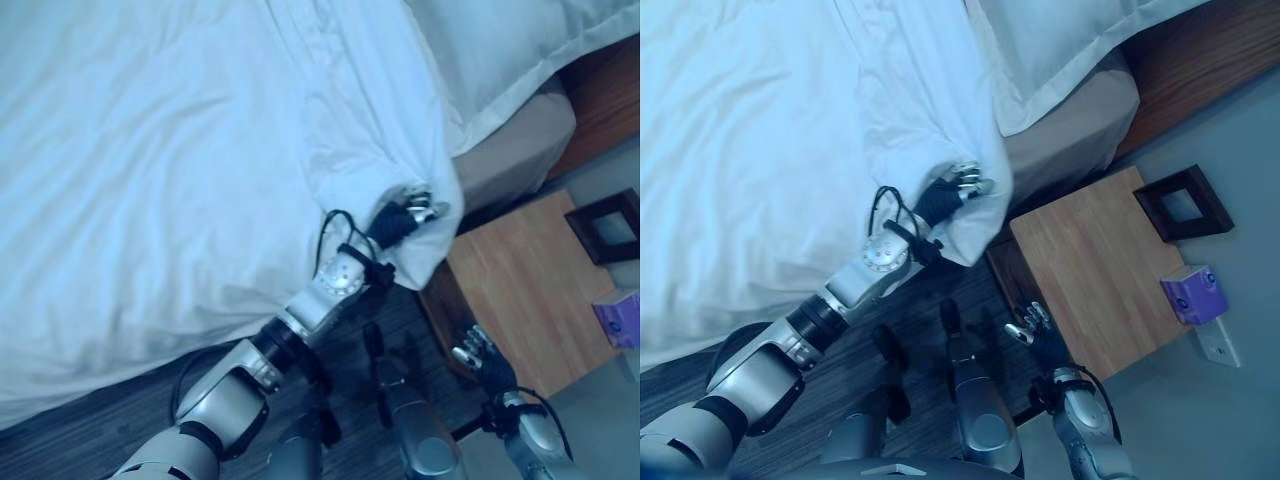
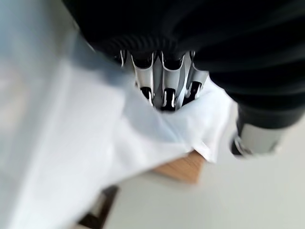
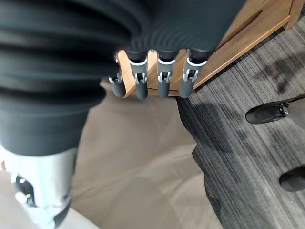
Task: Making the bed.
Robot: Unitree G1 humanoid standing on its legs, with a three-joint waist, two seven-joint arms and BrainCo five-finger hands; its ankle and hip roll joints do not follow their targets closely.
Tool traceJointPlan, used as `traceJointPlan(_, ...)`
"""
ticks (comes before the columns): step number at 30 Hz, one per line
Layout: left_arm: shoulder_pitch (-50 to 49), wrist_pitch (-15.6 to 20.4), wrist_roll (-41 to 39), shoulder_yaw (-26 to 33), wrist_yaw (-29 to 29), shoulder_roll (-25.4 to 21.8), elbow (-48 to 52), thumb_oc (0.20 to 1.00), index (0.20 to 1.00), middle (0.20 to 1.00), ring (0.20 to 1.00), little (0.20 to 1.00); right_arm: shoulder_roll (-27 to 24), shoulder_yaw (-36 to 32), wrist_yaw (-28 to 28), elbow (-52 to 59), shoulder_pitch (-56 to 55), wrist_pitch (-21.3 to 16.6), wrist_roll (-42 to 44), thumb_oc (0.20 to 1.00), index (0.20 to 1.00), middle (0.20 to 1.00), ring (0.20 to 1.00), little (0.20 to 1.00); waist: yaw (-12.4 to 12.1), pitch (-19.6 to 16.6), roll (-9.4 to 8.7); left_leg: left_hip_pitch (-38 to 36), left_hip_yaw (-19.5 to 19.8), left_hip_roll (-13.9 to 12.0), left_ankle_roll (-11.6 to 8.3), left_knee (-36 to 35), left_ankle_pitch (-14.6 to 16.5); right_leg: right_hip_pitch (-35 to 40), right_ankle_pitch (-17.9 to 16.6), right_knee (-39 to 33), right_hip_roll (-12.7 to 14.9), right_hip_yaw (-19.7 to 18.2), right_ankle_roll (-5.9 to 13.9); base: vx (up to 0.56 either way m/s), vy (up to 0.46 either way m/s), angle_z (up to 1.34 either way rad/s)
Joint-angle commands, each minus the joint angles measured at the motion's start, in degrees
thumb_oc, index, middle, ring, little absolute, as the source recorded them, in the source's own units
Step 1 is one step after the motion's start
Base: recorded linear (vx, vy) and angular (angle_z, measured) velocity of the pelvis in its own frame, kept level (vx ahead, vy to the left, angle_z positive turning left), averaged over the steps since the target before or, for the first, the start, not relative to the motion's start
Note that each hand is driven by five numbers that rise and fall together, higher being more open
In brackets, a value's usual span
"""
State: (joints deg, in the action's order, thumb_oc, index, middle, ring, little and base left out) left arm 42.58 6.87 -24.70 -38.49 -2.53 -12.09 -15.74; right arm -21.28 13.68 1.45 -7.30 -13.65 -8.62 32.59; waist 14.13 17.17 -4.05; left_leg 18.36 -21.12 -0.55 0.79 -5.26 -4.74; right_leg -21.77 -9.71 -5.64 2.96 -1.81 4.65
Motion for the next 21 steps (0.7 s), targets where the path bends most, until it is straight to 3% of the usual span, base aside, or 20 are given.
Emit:
traceJointPlan(1,6.03,3.49,0.60,-6.88,3.64,7.74,4.44,1.000,1.000,1.000,1.000,1.000,-0.11,-0.83,-0.81,1.09,-0.32,-1.04,3.29,1.000,1.000,1.000,1.000,1.000,0.48,-2.03,-0.26,-2.95,3.85,-2.72,-4.33,0.26,-0.01,3.77,1.90,0.64,4.52,1.19,5.91,0.00,0.000,0.00)
traceJointPlan(6,7.82,3.68,-3.02,-7.23,2.99,11.09,5.92,1.000,1.000,1.000,1.000,1.000,-0.07,-0.10,-1.47,-0.02,0.87,-1.14,3.90,1.000,1.000,1.000,1.000,1.000,0.29,-2.92,0.33,-3.39,4.33,-2.49,-4.30,0.26,-0.03,4.66,2.06,0.64,4.73,1.66,5.68,0.00,-0.002,0.07)
traceJointPlan(7,7.34,3.44,-7.83,-7.37,3.16,12.93,5.88,1.000,1.000,1.000,1.000,1.000,0.04,0.29,-1.69,-0.25,1.04,-1.05,4.09,1.000,1.000,1.000,1.000,1.000,0.34,-3.19,0.44,-4.10,4.43,-2.39,-4.33,0.26,0.16,5.44,2.28,0.64,4.88,1.82,5.64,0.00,-0.001,0.13)
traceJointPlan(11,7.12,3.47,-12.65,-7.38,3.27,14.31,6.78,1.000,1.000,1.000,1.000,1.000,0.27,0.68,-1.87,-0.54,1.33,-0.92,4.60,1.000,1.000,1.000,1.000,1.000,0.37,-3.94,0.59,-4.62,4.57,-2.25,-4.29,0.26,0.19,6.05,2.32,0.64,5.05,2.05,5.55,0.00,0.003,0.04)
traceJointPlan(13,6.38,3.09,-19.35,-6.93,3.97,15.45,9.43,1.000,1.000,1.000,1.000,1.000,0.77,0.76,-2.20,-0.83,1.61,-0.93,5.51,1.000,1.000,1.000,1.000,1.000,0.29,-4.84,0.92,-5.86,4.84,-1.92,-4.18,0.26,0.57,7.44,2.70,0.64,5.27,2.46,5.50,0.02,0.007,-0.01)
traceJointPlan(17,3.95,2.46,-27.26,-6.66,5.32,14.99,12.30,1.000,1.000,1.000,1.000,1.000,1.13,0.61,-2.62,-0.96,2.23,-0.85,5.22,1.000,1.000,1.000,1.000,1.000,-0.25,-6.55,1.67,-7.76,5.01,-1.72,-3.95,0.26,1.17,9.57,3.24,0.64,5.70,2.87,5.49,0.04,0.017,0.06)
traceJointPlan(21,1.89,2.43,-27.38,-6.12,5.04,12.79,14.09,1.000,1.000,1.000,1.000,1.000,1.31,-0.03,-3.19,-1.30,2.43,-0.45,4.22,1.000,1.000,1.000,1.000,1.000,-1.05,-8.14,2.22,-9.83,5.41,-1.35,-3.70,0.26,1.76,12.01,3.92,0.64,5.96,3.62,5.46,0.05,0.015,0.15)
